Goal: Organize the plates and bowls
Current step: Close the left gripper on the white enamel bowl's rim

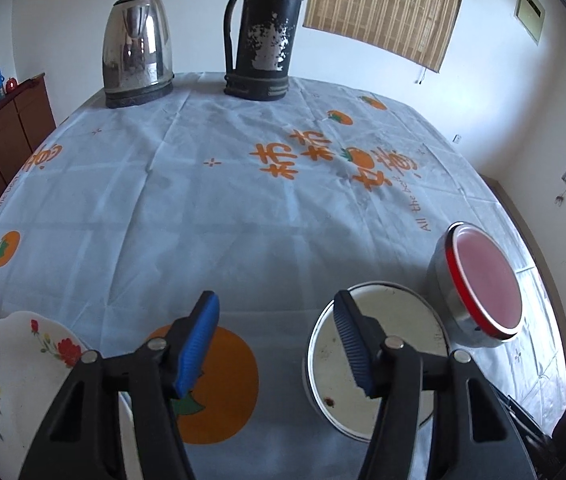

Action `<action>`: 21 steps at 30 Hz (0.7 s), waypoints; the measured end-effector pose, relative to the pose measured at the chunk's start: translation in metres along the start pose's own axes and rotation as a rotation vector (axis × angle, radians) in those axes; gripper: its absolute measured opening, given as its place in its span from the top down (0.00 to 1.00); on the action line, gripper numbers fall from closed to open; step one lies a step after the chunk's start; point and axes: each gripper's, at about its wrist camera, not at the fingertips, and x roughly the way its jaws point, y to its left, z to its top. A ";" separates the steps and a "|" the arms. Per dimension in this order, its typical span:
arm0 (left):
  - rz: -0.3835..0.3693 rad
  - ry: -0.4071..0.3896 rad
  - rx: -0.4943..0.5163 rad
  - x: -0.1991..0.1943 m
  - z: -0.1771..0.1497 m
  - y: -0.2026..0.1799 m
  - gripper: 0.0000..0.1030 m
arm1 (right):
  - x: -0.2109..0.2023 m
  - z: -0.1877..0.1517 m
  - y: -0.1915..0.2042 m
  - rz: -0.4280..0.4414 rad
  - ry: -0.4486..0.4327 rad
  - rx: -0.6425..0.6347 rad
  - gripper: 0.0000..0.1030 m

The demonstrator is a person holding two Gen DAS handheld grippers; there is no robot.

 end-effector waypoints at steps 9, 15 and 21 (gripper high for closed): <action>-0.008 0.018 -0.032 0.008 0.001 0.002 0.43 | 0.016 0.000 0.002 -0.019 0.030 -0.014 0.58; 0.030 -0.005 -0.027 0.008 0.007 0.006 0.43 | 0.019 0.000 0.005 -0.004 0.033 -0.016 0.58; 0.049 0.000 0.028 0.009 0.003 -0.001 0.43 | 0.029 -0.003 0.008 -0.009 0.061 -0.025 0.58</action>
